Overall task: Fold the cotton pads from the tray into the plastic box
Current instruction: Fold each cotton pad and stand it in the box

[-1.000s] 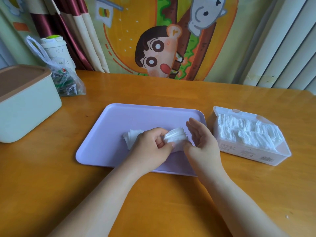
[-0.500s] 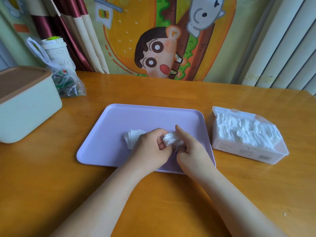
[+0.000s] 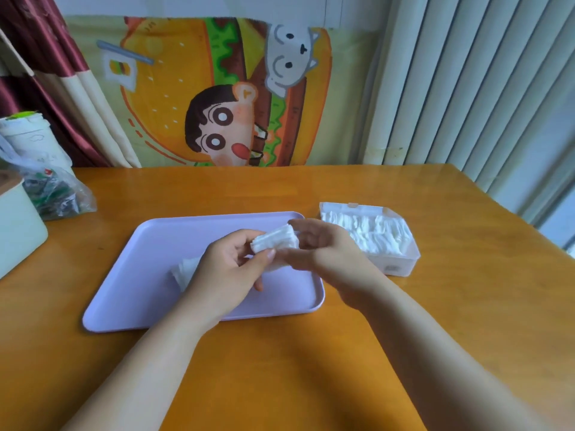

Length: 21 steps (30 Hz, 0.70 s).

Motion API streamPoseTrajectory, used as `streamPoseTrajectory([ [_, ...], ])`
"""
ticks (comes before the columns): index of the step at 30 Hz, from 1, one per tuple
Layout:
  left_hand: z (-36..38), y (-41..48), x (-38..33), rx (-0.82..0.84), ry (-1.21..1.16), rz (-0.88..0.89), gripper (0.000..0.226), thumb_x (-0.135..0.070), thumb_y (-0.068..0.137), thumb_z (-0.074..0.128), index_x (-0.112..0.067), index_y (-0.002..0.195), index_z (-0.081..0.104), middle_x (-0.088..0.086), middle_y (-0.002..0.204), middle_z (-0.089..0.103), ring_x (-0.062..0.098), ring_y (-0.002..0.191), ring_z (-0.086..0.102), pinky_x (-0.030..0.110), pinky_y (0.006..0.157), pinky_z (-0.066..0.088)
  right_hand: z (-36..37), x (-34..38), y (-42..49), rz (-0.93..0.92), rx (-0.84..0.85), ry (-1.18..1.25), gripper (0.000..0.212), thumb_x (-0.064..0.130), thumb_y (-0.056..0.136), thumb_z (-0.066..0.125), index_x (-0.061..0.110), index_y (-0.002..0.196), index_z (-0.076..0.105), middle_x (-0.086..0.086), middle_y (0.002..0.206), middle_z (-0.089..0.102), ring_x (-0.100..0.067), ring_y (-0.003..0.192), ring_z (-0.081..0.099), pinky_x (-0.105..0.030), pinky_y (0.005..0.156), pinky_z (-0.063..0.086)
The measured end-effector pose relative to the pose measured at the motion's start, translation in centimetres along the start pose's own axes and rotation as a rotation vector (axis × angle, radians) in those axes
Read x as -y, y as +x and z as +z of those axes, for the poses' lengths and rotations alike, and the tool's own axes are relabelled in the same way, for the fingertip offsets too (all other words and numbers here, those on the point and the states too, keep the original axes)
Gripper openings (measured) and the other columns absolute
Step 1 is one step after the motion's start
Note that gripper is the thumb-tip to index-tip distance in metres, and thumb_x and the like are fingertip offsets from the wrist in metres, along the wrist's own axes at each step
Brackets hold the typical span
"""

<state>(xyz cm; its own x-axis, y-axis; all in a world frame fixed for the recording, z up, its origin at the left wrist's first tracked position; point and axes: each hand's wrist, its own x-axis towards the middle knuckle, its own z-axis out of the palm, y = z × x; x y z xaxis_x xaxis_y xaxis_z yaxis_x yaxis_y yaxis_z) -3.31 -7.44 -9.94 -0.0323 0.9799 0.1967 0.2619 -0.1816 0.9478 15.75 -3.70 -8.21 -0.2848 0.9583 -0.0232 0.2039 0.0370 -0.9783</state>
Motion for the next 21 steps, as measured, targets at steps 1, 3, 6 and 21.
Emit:
streamPoseTrajectory([
  [1, 0.6, 0.2, -0.5, 0.024, -0.002, 0.002, 0.017, -0.01, 0.101, 0.066, -0.025, 0.105, 0.074, -0.004, 0.065, 0.067, 0.015, 0.058, 0.058, 0.021, 0.061, 0.049, -1.3, 0.4, -0.5, 0.026, 0.021, 0.016, 0.064, 0.033, 0.077, 0.09, 0.013, 0.133, 0.067, -0.009, 0.116, 0.078, -0.021, 0.11, 0.075, -0.042, 0.095, 0.061],
  [3, 2.1, 0.7, -1.7, 0.077, -0.004, -0.004, 0.017, -0.012, 0.102, 0.064, -0.026, 0.107, 0.073, -0.005, 0.062, 0.065, 0.016, 0.058, 0.055, 0.019, 0.059, 0.045, -3.4, 0.8, -1.4, 0.068, 0.073, 0.007, 0.049, 0.038, 0.078, 0.09, 0.013, 0.118, 0.077, -0.016, 0.114, 0.077, -0.02, 0.104, 0.076, -0.045, 0.096, 0.061],
  [6, 5.0, 1.7, -3.8, 0.162, -0.033, -0.009, 0.017, -0.012, 0.104, 0.062, -0.023, 0.111, 0.072, -0.012, 0.068, 0.069, 0.015, 0.058, 0.053, 0.015, 0.056, 0.043, -5.9, 1.0, -3.0, 0.074, 0.018, 0.025, 0.033, 0.032, 0.086, 0.088, 0.007, 0.106, 0.079, -0.01, 0.097, 0.079, -0.016, 0.09, 0.073, -0.039, 0.09, 0.061],
  [21, 17.8, 8.3, -7.0, 0.565, 0.603, 0.14, 0.021, -0.037, 0.087, 0.061, -0.04, 0.103, 0.074, -0.016, 0.101, 0.072, 0.005, 0.091, 0.065, 0.023, 0.077, 0.051, -16.5, -1.2, -4.3, 0.228, -0.55, -0.131, 0.016, 0.015, 0.086, 0.067, 0.003, 0.098, 0.069, -0.013, 0.086, 0.078, -0.021, 0.064, 0.069, -0.028, 0.051, 0.042],
])
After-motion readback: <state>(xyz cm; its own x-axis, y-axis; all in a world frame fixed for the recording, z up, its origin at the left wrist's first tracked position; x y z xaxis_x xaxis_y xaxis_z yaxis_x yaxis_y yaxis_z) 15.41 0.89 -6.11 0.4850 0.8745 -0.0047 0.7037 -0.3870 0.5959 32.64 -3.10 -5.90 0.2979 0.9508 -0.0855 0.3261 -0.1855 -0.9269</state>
